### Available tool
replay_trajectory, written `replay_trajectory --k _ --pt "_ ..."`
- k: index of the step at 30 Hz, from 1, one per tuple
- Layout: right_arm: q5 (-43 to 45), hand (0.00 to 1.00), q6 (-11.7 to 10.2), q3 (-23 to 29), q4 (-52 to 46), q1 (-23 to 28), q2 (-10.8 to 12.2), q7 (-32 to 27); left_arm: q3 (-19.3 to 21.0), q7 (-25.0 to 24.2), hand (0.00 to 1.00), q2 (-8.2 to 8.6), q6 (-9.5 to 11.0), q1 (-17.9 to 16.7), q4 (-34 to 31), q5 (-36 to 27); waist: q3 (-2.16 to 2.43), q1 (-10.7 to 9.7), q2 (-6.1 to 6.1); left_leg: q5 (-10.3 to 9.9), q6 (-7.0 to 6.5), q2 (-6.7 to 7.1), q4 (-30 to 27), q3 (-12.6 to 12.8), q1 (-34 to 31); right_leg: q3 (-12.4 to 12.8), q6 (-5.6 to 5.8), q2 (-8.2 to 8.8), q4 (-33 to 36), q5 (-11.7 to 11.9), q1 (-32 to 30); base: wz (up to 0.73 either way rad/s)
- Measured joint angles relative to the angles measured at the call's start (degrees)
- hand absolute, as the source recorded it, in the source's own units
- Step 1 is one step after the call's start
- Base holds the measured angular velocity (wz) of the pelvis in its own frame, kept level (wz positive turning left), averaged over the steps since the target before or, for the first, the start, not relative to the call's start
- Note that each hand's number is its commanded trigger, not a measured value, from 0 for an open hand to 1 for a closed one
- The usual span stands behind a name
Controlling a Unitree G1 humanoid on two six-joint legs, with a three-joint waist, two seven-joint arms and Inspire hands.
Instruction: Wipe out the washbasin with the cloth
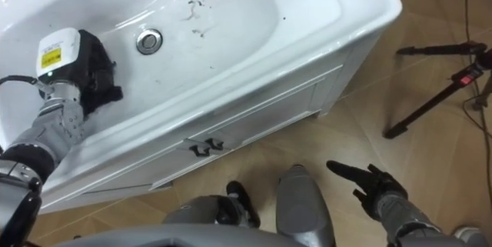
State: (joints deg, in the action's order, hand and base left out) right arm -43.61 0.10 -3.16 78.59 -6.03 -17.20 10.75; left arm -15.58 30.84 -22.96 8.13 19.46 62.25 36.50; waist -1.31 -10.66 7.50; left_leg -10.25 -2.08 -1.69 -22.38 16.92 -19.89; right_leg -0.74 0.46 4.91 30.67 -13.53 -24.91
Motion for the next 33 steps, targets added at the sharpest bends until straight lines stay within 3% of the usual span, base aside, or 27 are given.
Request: replay_trajectory --k 6,11,13,16,17,21,23,28,33 --pt "0.18 0.00 0.06 -0.05 -0.26 -0.07 0.13 -0.21 -0.10 -3.03 1.00 1.41 0.02 -0.45 0.14 -7.60 0.32 0.09 0.08 0.26 0.34 -0.10 0.78 -0.21 1.03 -0.90 -0.26 0.08 -0.89 0.03 1.29 0.03" --pt "2.11 0.00 0.05 -0.74 -0.76 -0.98 1.60 -1.33 0.33 -8.98 1.00 3.32 0.04 0.37 -0.06 -20.76 0.55 0.14 -0.58 0.40 0.53 -0.03 1.25 -0.14 2.37 -0.96 -0.33 0.16 -1.02 -0.38 2.47 0.00" --pt "3.01 0.00 0.02 -0.68 -0.81 -1.43 1.79 -1.99 2.25 -11.06 1.00 4.56 0.64 0.81 0.01 -25.94 0.55 0.05 -0.93 0.42 0.53 0.03 1.21 -0.34 2.84 -1.13 -0.29 0.30 -1.01 -0.66 3.03 0.04" --pt "3.73 0.00 0.07 -2.12 -0.82 -1.80 2.21 -3.14 2.86 -13.07 1.00 6.30 0.74 2.73 0.09 -32.79 0.21 -0.02 -1.95 0.44 0.54 0.20 1.05 -0.96 3.48 -1.34 -0.23 0.32 -0.98 -0.74 3.75 0.09" --pt "3.48 0.00 0.29 -2.64 -0.82 -1.73 2.61 -3.39 2.88 -13.89 1.00 6.93 0.76 3.35 0.09 -36.00 0.32 -0.06 -2.47 0.45 0.54 0.32 1.03 -1.34 3.72 -1.35 0.07 0.32 -1.00 -1.02 3.98 0.15" --pt "3.51 0.00 1.20 -3.42 -1.04 -2.31 3.90 -3.86 3.61 -15.25 1.00 8.89 0.96 6.24 0.05 -41.74 0.17 -0.21 -4.19 0.62 0.27 0.51 0.62 -1.98 3.23 -2.59 0.38 1.02 -0.90 -1.15 3.98 0.11" --pt "3.77 0.00 2.01 -3.66 -1.35 -2.53 4.40 -4.22 3.64 -15.83 1.00 9.86 0.98 8.35 0.13 -44.04 -0.12 -0.61 -4.91 0.63 0.20 0.56 0.04 -2.10 2.83 -2.65 0.68 1.08 -0.95 -1.07 4.03 0.10" --pt "3.88 0.00 2.55 -4.69 -2.94 -3.08 5.16 -4.75 3.46 -16.39 1.00 11.04 0.85 12.25 0.83 -50.65 -0.64 -3.23 -4.90 0.30 -0.36 0.49 -1.55 -3.26 0.23 -3.37 1.40 0.95 -0.82 -0.76 2.75 0.14" --pt "3.66 0.00 2.51 -4.61 -3.08 -2.12 4.50 -5.25 3.05 -17.72 1.00 11.20 0.65 14.49 1.49 -54.72 -0.98 -5.80 -4.73 -0.58 -0.72 0.22 -3.36 -3.42 -1.63 -3.33 0.98 0.94 0.57 -0.70 1.33 0.00"
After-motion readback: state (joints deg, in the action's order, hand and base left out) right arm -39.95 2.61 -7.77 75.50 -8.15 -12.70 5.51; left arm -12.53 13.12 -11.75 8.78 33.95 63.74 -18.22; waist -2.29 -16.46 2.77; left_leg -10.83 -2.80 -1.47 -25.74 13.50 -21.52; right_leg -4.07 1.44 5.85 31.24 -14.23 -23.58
